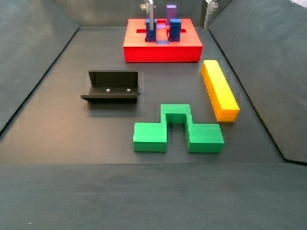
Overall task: Pick up the yellow object. Move up. Move to above the board. Insert the yellow object.
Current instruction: Pick up the yellow object.
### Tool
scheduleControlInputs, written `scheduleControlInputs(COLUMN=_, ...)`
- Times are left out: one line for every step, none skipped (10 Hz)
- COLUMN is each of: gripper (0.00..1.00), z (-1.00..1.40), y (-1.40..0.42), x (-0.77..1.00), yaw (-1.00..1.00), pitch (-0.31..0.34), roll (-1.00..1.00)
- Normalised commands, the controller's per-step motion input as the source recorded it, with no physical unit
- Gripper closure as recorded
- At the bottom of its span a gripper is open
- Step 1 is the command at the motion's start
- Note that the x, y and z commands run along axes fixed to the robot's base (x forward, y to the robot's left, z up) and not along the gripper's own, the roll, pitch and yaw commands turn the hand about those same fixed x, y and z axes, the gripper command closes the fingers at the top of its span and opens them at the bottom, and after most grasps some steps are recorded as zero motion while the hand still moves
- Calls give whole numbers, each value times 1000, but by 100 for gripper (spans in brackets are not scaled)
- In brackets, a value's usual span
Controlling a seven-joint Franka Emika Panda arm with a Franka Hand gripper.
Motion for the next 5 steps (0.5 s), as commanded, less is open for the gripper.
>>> scheduleControlInputs(gripper=0, z=-80, y=-154, x=131, yaw=0, pitch=0, roll=-6)
scheduleControlInputs(gripper=0, z=-146, y=-440, x=-157, yaw=151, pitch=-104, roll=21)
scheduleControlInputs(gripper=0, z=-86, y=-569, x=-226, yaw=209, pitch=-114, roll=54)
scheduleControlInputs(gripper=0, z=-166, y=-540, x=-334, yaw=243, pitch=-107, roll=93)
scheduleControlInputs(gripper=0, z=-234, y=-500, x=-523, yaw=169, pitch=-131, roll=196)
